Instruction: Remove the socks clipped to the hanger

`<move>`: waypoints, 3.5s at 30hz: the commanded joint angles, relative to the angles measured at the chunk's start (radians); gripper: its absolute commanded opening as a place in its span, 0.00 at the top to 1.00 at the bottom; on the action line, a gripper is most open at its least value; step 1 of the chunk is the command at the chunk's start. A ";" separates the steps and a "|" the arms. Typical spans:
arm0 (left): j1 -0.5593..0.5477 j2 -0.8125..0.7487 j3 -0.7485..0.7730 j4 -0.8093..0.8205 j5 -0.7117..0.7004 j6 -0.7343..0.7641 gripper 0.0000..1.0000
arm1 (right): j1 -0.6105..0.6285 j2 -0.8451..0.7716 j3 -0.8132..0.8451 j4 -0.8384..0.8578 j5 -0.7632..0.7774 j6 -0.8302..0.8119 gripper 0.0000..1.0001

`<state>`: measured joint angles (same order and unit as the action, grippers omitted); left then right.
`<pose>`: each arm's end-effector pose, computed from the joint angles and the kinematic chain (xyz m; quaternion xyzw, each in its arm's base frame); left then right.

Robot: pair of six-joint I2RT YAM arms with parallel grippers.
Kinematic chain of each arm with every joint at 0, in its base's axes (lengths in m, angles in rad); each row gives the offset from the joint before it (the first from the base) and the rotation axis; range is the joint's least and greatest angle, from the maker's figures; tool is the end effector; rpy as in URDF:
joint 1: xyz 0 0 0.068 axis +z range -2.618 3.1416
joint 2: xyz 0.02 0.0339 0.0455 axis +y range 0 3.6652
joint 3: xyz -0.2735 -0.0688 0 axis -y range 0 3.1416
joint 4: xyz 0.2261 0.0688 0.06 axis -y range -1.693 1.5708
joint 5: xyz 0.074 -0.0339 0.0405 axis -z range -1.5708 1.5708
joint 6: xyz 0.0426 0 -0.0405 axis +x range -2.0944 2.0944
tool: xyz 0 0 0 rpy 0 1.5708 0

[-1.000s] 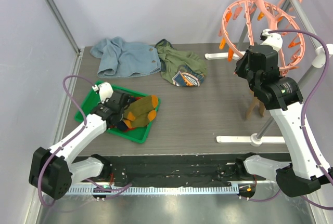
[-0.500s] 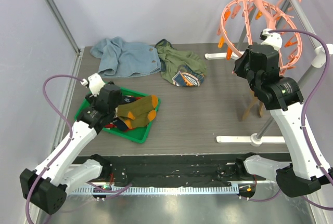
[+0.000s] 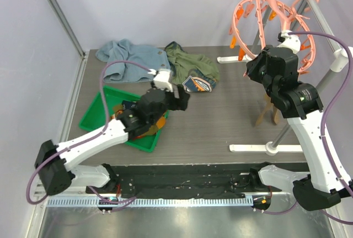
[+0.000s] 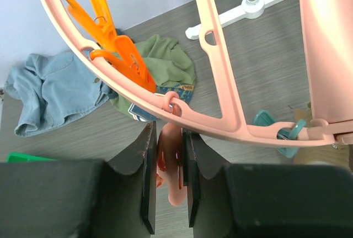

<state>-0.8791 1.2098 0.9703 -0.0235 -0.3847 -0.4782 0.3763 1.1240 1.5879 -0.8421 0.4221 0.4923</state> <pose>0.1825 -0.1953 0.3445 0.0412 0.7866 -0.2567 0.5600 0.1757 0.0507 0.4733 0.1643 0.8009 0.0738 0.5711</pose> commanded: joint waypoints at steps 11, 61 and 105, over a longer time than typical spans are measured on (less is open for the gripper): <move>-0.251 0.526 0.329 0.594 0.084 0.245 0.18 | 0.006 -0.021 0.047 0.129 -0.098 0.120 0.94; -0.337 0.760 0.581 0.659 0.055 0.357 1.00 | 0.006 -0.093 0.090 0.020 -0.122 0.048 0.45; -0.446 0.510 0.415 0.539 -0.097 0.408 1.00 | 0.007 -0.122 -0.003 -0.135 0.147 -0.135 0.45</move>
<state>-1.3144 1.7737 1.3758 0.4919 -0.4473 -0.0933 0.3786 0.9913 1.5925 -1.0409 0.5156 0.3786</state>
